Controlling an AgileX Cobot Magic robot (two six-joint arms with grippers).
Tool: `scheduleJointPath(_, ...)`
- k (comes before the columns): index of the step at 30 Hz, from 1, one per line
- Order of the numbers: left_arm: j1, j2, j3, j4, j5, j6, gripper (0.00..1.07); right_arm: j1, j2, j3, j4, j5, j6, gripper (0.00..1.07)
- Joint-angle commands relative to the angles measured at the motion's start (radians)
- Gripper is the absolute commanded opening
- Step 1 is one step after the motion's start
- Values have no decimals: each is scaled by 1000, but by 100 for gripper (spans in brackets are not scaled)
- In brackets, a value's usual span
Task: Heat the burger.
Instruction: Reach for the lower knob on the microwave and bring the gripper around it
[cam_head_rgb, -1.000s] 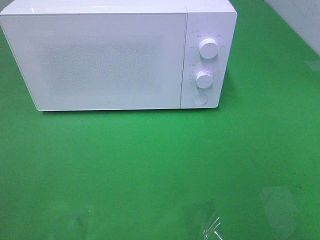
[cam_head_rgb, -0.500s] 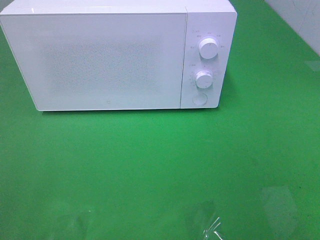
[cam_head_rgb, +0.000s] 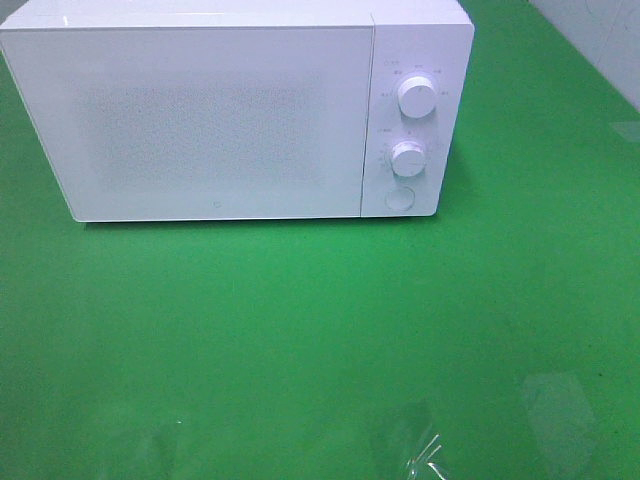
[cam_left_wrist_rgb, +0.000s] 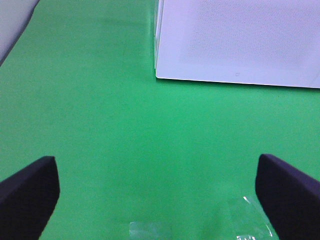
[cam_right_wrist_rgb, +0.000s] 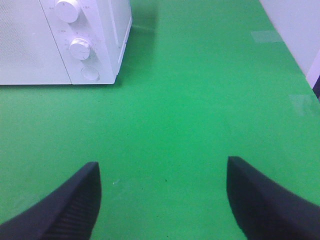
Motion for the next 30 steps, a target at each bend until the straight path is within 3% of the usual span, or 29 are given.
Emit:
scheduleJointPath(1,2,-17,2,-3,-9,1,100,-2,-27,2,-2,-11,1,71)
scheduleJointPath(10,2,-17,2,-3,-9,1,100,-2,-2,-25,-3,-83,29,71)
scheduleJointPath(19,2,-17,2,-3,-9,1,100,-2,174,-21,-2,-303,29,71)
scheduleJointPath(30,2,-17,2,-3,-9,1,100,-2,308,101,-2,-594,29,71)
